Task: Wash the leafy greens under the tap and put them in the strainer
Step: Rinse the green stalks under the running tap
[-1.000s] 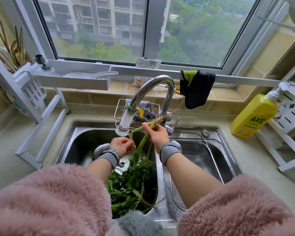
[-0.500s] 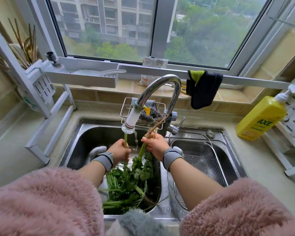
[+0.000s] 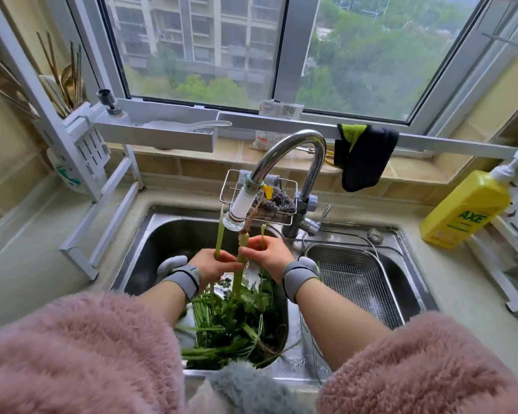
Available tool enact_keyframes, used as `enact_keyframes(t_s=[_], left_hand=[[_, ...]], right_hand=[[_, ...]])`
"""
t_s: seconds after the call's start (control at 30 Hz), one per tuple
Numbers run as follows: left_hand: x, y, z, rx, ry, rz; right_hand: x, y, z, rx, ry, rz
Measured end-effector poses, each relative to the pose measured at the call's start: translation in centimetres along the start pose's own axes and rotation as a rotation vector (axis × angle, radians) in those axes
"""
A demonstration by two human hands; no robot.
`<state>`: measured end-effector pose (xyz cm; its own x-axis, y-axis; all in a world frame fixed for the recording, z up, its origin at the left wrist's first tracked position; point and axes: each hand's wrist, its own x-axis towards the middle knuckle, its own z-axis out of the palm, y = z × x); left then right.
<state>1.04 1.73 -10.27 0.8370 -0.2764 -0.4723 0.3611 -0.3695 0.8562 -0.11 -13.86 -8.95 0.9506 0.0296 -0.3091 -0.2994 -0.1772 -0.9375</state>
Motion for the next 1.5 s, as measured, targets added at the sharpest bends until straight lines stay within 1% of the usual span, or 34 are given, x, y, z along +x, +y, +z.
enact_keyframes(t_s=[0.13, 0.2, 0.33, 0.5, 0.63, 0.77, 0.97, 1.03, 1.1, 1.17, 1.2, 1.3, 1.37, 1.43, 1.5], left_hand=[[-0.4, -0.1, -0.6, -0.097, -0.073, -0.026], [-0.5, -0.2, -0.5, -0.108, -0.092, -0.023], [-0.7, -0.4, -0.7, -0.090, -0.055, -0.013], [-1.0, -0.2, -1.6, -0.107, -0.056, -0.014], [-1.0, 0.0, -1.9, -0.070, -0.070, -0.040], [-1.0, -0.6, -2.4, 0.024, -0.083, -0.078], [-1.1, -0.9, -2.5, 0.086, -0.114, -0.126], [-1.4, -1.5, -3.3, 0.103, -0.102, -0.145], [-1.9, -2.3, -4.6, 0.086, -0.054, -0.165], [-2.1, -2.8, -5.5, 0.024, 0.016, -0.170], [-2.2, -2.7, -5.5, 0.012, 0.046, -0.163], [-1.8, -2.0, -4.9, -0.032, 0.111, -0.139], [-1.6, -1.9, -4.7, -0.074, 0.135, -0.140], [-1.6, -1.8, -4.8, -0.079, 0.151, -0.143], [-1.7, -1.6, -4.9, -0.054, 0.165, -0.145]], right_hand=[[-0.1, 0.1, 0.0, -0.118, -0.012, -0.001], [-0.2, -0.1, 0.2, -0.189, -0.015, -0.013], [-0.1, -0.2, 0.4, -0.220, -0.009, -0.066], [0.1, -0.2, 0.6, -0.385, 0.004, -0.101], [0.3, -0.1, 0.6, -0.555, 0.037, -0.134], [0.3, 0.0, -0.5, -0.702, 0.060, -0.088], [0.8, 0.1, -0.3, -0.765, 0.056, -0.015], [0.9, 0.2, -1.1, -0.795, 0.099, 0.033], [1.1, 0.2, -2.3, -0.807, 0.139, 0.076], [1.3, 0.0, -2.5, -0.724, 0.117, 0.084], [1.3, -0.1, -2.2, -0.638, 0.093, 0.070], [1.5, -0.5, -0.2, -0.327, 0.023, 0.011], [1.7, -0.5, 0.7, -0.100, 0.006, 0.003], [1.6, -0.6, 1.0, -0.011, 0.019, 0.027], [1.5, -0.7, 1.3, -0.008, 0.029, 0.067]])
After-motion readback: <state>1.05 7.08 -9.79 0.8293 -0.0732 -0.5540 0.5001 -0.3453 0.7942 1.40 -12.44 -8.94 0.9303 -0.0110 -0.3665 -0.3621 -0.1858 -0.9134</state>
